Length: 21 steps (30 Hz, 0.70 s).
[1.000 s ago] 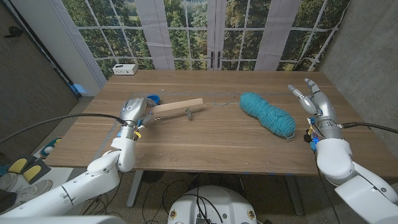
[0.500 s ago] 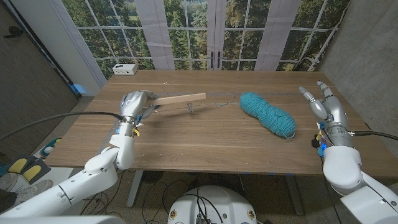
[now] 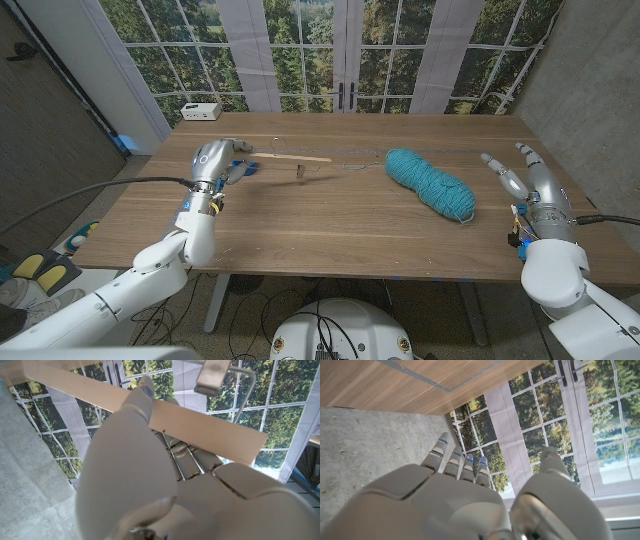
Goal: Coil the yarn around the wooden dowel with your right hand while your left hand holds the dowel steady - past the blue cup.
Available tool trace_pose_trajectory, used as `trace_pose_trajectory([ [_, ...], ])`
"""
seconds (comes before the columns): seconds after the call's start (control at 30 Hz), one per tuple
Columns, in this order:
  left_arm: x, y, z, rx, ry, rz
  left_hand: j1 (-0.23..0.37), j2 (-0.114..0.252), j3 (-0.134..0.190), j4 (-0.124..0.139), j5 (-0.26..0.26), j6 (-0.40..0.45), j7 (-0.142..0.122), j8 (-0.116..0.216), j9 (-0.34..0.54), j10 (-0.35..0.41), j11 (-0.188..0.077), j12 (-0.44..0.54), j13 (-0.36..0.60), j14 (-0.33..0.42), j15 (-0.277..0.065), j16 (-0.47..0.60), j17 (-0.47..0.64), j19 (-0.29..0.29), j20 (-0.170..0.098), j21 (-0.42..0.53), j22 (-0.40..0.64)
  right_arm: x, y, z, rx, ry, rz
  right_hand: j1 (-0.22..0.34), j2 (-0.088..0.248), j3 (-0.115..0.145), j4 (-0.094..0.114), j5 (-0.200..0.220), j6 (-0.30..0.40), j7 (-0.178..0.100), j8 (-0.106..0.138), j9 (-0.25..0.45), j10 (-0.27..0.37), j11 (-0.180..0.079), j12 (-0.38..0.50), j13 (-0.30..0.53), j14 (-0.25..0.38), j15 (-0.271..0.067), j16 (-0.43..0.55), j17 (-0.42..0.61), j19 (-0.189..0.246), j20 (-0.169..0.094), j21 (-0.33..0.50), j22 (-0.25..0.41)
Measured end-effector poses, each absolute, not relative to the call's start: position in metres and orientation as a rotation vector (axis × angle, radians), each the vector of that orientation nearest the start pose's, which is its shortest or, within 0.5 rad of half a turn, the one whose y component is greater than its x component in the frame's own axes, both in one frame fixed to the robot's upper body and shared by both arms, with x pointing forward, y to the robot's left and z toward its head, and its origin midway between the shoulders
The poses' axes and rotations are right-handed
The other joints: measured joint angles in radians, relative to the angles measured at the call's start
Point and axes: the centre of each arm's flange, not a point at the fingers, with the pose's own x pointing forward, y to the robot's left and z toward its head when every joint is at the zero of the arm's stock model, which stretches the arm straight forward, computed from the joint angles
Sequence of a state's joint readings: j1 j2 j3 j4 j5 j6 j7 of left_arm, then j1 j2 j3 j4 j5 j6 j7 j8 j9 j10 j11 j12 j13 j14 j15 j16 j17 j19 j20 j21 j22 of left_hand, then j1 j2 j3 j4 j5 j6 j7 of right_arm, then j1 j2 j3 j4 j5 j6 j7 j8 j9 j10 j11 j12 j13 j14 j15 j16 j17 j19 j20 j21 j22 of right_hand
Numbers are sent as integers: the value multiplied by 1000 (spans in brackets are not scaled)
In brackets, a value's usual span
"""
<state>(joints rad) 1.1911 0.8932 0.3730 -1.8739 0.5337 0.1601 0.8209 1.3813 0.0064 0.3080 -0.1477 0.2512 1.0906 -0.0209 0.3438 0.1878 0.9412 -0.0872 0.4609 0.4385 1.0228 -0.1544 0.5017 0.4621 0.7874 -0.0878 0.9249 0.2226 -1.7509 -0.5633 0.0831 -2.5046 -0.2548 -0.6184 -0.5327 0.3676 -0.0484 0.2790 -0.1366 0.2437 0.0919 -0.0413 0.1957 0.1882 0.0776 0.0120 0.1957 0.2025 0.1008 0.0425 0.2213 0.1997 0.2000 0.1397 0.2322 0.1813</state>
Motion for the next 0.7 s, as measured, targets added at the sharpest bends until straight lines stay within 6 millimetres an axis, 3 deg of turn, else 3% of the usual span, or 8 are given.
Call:
trace_pose_trajectory([
  [0.27,513,310,-24,1094,-990,561,0,0,-4,1,-1,0,0,-8,1,0,0,0,5,0,0,-7,4,-2,-2,11,-5,395,-333,-73,-772,-293,-611,9,-9,0,-8,0,-14,-7,-4,0,-16,-5,0,0,-10,-7,-8,0,0,0,-8,0],
  [0.37,516,310,-22,1043,-993,523,0,0,-5,1,-2,0,0,-9,5,4,4,0,5,0,0,-8,4,-7,4,11,-5,406,-321,-67,-815,-273,-594,19,-8,0,-8,0,-19,-2,-4,0,-16,-5,-4,0,-21,-7,-8,0,0,0,-8,0],
  [0.7,523,317,-10,938,-971,443,0,0,-6,0,-2,0,0,-12,6,4,4,-7,6,0,0,-14,10,-7,4,27,-10,428,-308,-65,-913,-182,-601,36,-15,-4,-12,8,-29,-3,-4,0,-46,25,-7,0,-26,-2,-8,0,0,0,-8,3],
])
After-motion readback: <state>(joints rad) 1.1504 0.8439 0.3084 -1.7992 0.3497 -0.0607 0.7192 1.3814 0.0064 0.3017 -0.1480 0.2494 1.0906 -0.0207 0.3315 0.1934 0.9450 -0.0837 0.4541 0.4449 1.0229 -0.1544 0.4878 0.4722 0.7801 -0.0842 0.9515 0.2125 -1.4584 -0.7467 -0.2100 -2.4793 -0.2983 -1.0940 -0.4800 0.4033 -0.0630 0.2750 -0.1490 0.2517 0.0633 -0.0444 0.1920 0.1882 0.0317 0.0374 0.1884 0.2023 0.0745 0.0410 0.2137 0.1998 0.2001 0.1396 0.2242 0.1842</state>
